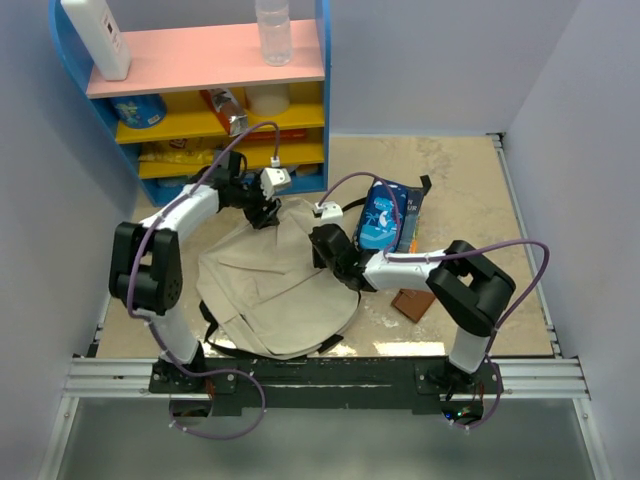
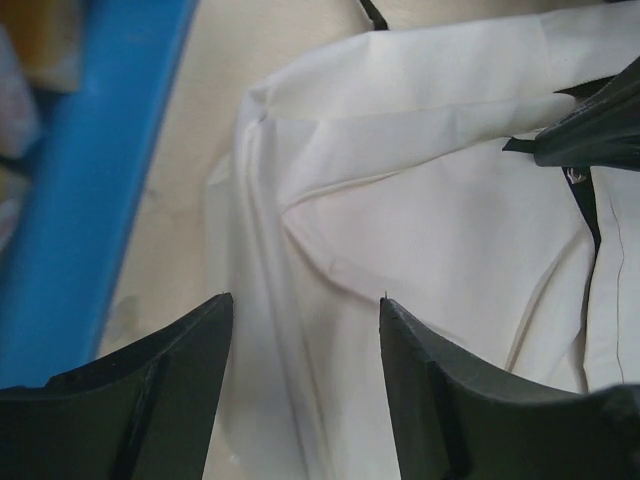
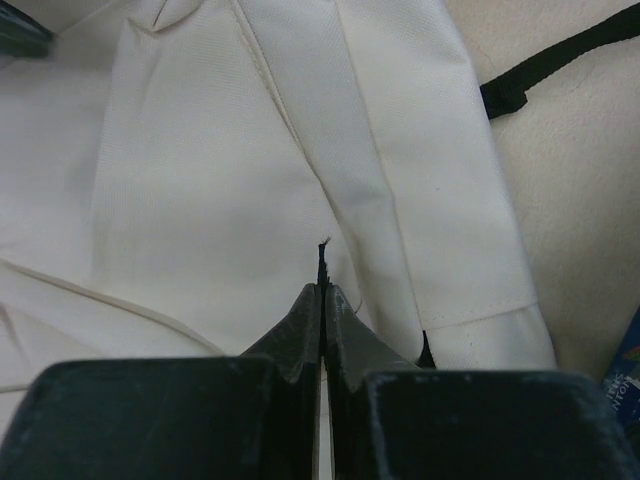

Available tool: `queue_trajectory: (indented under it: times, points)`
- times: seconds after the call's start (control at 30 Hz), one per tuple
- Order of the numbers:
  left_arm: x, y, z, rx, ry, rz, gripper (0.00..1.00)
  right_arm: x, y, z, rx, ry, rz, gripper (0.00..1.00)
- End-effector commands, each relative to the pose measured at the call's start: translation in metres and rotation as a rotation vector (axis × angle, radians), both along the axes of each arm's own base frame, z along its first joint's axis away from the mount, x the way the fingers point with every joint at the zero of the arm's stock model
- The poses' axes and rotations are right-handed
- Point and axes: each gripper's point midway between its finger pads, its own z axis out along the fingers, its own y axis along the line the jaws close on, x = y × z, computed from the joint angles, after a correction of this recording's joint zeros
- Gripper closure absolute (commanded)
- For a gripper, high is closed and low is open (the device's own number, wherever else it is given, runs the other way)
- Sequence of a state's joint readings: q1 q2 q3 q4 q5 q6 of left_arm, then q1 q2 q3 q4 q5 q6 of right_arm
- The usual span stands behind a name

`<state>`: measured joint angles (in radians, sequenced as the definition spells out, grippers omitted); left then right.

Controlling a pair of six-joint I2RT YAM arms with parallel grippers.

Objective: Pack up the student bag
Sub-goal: Unzip the student bag at the center of the board.

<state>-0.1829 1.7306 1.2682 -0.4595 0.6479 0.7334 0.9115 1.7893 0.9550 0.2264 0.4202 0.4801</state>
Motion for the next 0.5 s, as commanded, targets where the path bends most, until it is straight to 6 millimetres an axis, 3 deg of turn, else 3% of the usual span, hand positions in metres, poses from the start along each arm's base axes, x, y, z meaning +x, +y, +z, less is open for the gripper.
queue_trajectory:
  times: [0.0,0.23,0.47]
  points:
    - [0.002,-0.028,-0.010,-0.051,0.068,-0.055,0.35,0.005,0.002,0.022,0.065,-0.050,-0.019,1.00]
    - [-0.011,-0.049,-0.028,-0.052,0.048,-0.108,0.36,0.006,0.007,0.026,0.068,-0.061,-0.012,1.00]
    - [-0.017,-0.064,0.004,-0.074,-0.052,-0.155,0.38,-0.001,0.010,0.024,0.060,-0.059,-0.004,1.00]
